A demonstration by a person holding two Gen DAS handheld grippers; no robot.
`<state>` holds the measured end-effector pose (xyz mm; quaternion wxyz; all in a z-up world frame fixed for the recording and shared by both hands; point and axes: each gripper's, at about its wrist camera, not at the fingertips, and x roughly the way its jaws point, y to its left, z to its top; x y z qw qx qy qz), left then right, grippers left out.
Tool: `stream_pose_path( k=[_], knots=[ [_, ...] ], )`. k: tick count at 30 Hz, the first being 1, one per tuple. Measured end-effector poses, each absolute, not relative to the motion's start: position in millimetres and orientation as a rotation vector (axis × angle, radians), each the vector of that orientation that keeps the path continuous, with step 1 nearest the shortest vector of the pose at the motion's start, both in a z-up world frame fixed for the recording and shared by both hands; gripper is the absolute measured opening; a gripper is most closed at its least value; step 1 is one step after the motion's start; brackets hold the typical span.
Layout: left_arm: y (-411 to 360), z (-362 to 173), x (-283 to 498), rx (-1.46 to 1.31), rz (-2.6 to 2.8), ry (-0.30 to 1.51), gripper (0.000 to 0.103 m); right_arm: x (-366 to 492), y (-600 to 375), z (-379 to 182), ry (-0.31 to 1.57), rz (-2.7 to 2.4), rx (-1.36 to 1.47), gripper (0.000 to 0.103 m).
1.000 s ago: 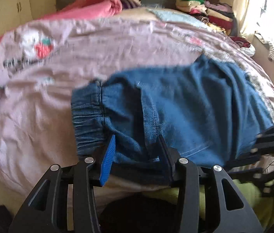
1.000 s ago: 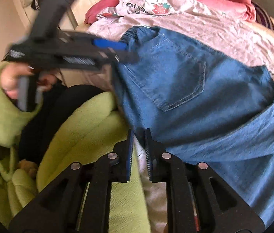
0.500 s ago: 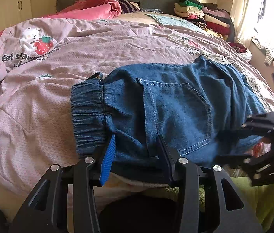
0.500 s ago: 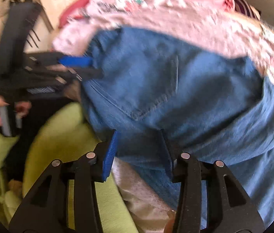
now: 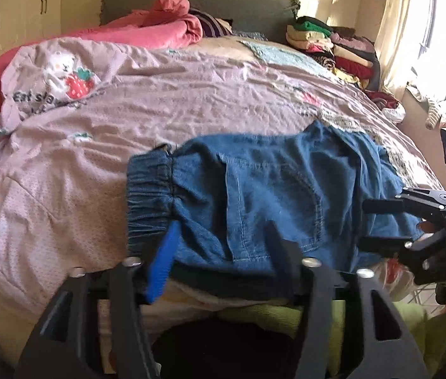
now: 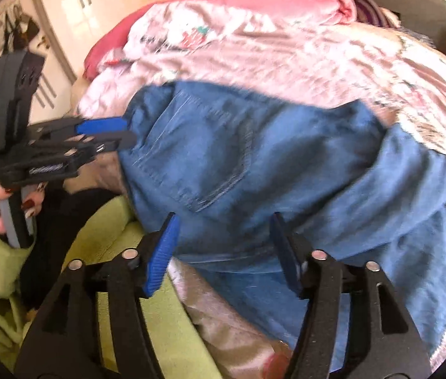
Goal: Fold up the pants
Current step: 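Open both grippers and release the folded pants, then grasp the lace trim with the right gripper while the left gripper grasps the denim leg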
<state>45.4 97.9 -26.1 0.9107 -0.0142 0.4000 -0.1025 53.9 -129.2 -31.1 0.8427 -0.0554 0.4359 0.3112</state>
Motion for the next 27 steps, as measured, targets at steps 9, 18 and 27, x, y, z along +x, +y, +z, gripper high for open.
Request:
stream_pose_path(
  k=[9,18,27],
  knots=[
    [84,-3,37,0.01,-0.215,0.785,0.073,64,-182,-10,0.849,0.503,-0.059,0.074],
    [45,1,43,0.032,-0.309,0.799,0.077,80,-236,3,0.799,0.364,-0.004,0.083],
    [-7,-8,53,0.068,-0.439,0.835,0.077,118,-248,12,0.789,0.28,-0.016,0.087]
  ],
)
